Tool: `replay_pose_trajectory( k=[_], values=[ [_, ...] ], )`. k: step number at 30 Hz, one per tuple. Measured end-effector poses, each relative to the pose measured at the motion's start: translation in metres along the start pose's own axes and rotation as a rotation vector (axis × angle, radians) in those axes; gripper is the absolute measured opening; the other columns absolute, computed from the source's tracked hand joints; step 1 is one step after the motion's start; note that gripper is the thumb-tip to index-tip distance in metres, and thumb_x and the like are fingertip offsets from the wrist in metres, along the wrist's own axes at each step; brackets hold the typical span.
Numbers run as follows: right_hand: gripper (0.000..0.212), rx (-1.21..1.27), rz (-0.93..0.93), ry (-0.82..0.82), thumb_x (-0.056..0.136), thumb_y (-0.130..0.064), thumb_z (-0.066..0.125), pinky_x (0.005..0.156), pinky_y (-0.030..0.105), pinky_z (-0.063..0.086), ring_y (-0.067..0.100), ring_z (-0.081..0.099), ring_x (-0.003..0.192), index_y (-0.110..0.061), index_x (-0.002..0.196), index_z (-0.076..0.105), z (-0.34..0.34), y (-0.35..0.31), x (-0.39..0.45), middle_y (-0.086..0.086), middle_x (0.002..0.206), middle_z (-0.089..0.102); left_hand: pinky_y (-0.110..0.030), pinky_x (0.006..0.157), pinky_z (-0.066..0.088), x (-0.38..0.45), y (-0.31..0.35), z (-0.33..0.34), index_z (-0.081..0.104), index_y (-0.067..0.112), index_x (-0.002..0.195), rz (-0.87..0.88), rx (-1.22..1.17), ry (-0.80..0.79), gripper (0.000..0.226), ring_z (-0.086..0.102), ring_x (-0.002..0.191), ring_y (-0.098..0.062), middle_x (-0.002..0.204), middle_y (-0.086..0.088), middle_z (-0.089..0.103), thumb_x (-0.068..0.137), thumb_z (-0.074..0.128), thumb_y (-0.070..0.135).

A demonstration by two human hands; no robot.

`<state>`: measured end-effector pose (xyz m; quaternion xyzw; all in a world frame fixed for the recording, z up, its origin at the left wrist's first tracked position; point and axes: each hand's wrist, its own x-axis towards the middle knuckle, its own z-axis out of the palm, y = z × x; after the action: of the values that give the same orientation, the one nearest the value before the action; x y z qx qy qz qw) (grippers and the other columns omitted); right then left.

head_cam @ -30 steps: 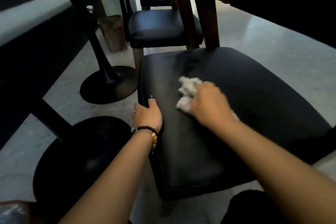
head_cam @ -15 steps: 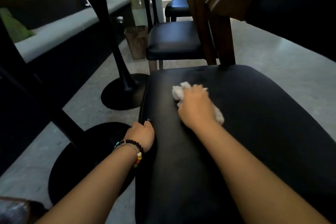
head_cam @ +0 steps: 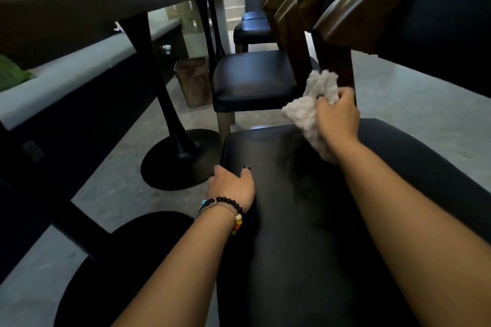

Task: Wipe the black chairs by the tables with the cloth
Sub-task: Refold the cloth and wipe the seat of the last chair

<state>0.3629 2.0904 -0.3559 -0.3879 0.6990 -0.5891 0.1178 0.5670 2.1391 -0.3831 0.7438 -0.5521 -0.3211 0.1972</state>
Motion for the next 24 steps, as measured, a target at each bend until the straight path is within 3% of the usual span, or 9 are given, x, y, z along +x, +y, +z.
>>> replay_pose_trajectory(
  k=[2, 5, 7, 11, 13, 16, 18, 21, 24],
  values=[
    [0.031, -0.129, -0.126, -0.032, 0.095, -0.027, 0.052, 0.082, 0.033, 0.04, 0.029, 0.054, 0.108, -0.01, 0.12, 0.051, 0.016, 0.006, 0.024, 0.01, 0.116, 0.057, -0.04, 0.107, 0.031, 0.009, -0.002, 0.009, 0.017, 0.004, 0.15, 0.023, 0.01, 0.036, 0.071, 0.037, 0.134, -0.037, 0.151, -0.02, 0.029, 0.098, 0.038, 0.048],
    [0.058, -0.698, -0.369, -0.437, 0.092, -0.047, 0.052, 0.105, 0.044, 0.032, 0.035, 0.04, 0.128, -0.013, 0.138, 0.048, 0.039, 0.025, 0.041, 0.017, 0.138, 0.047, -0.04, 0.103, 0.035, 0.013, -0.01, 0.021, 0.02, 0.007, 0.147, 0.053, 0.09, 0.094, 0.07, 0.04, 0.129, -0.038, 0.15, -0.017, 0.029, 0.097, 0.034, 0.052],
    [0.059, -0.868, -0.356, -0.618, 0.089, -0.056, 0.049, 0.102, 0.044, 0.035, 0.035, 0.045, 0.126, -0.021, 0.137, 0.053, 0.047, 0.037, 0.049, 0.014, 0.137, 0.053, -0.041, 0.101, 0.036, 0.015, -0.013, 0.023, 0.019, 0.009, 0.147, 0.054, 0.109, 0.103, 0.07, 0.041, 0.129, -0.037, 0.151, -0.014, 0.028, 0.096, 0.032, 0.055],
    [0.053, -0.943, -0.221, -0.604, 0.093, -0.045, 0.045, 0.084, 0.035, 0.042, 0.037, 0.054, 0.119, -0.012, 0.133, 0.057, 0.065, 0.041, 0.079, 0.018, 0.134, 0.057, -0.041, 0.099, 0.036, 0.016, -0.017, 0.021, 0.017, 0.013, 0.149, 0.084, 0.125, 0.102, 0.07, 0.04, 0.13, -0.034, 0.153, -0.01, 0.027, 0.095, 0.031, 0.057],
    [0.058, -0.995, -0.109, -0.574, 0.092, -0.045, 0.048, 0.087, 0.035, 0.044, 0.038, 0.054, 0.12, -0.007, 0.135, 0.055, 0.076, 0.038, 0.093, 0.021, 0.136, 0.054, -0.041, 0.1, 0.037, 0.015, -0.018, 0.021, 0.015, 0.015, 0.15, 0.089, 0.136, 0.106, 0.071, 0.039, 0.131, -0.032, 0.154, -0.008, 0.025, 0.095, 0.03, 0.058],
    [0.056, -0.954, 0.137, -0.786, 0.097, -0.037, 0.048, 0.091, 0.037, 0.042, 0.038, 0.052, 0.121, -0.002, 0.14, 0.045, 0.093, 0.034, 0.106, 0.021, 0.142, 0.046, -0.04, 0.1, 0.037, 0.016, -0.019, 0.021, 0.012, 0.018, 0.151, 0.085, 0.154, 0.119, 0.073, 0.037, 0.132, -0.029, 0.155, -0.005, 0.023, 0.094, 0.029, 0.06],
    [0.046, -0.91, 0.281, -0.969, 0.099, -0.027, 0.045, 0.08, 0.037, 0.05, 0.036, 0.061, 0.098, 0.001, 0.136, 0.047, 0.101, 0.027, 0.11, 0.02, 0.127, 0.055, -0.039, 0.099, 0.038, 0.017, -0.02, 0.023, 0.012, 0.02, 0.15, 0.088, 0.162, 0.138, 0.072, 0.039, 0.131, -0.026, 0.153, -0.003, 0.025, 0.093, 0.029, 0.06],
    [0.031, -0.94, 0.236, -1.112, 0.099, -0.015, 0.046, 0.048, 0.022, 0.048, 0.025, 0.058, 0.065, 0.002, 0.12, 0.058, 0.118, 0.02, 0.107, 0.02, 0.121, 0.062, -0.037, 0.095, 0.04, 0.016, -0.02, 0.026, 0.015, 0.022, 0.149, 0.099, 0.174, 0.175, 0.07, 0.042, 0.126, -0.023, 0.149, 0.0, 0.029, 0.092, 0.03, 0.06],
    [0.027, -0.862, 0.106, -1.177, 0.1, -0.02, 0.045, 0.054, 0.023, 0.042, 0.019, 0.056, 0.068, -0.006, 0.111, 0.066, 0.152, 0.008, 0.086, 0.01, 0.118, 0.061, -0.036, 0.094, 0.04, 0.016, -0.02, 0.028, 0.014, 0.022, 0.149, 0.089, 0.199, 0.187, 0.07, 0.042, 0.125, -0.022, 0.148, 0.001, 0.028, 0.091, 0.028, 0.06]
  ],
)
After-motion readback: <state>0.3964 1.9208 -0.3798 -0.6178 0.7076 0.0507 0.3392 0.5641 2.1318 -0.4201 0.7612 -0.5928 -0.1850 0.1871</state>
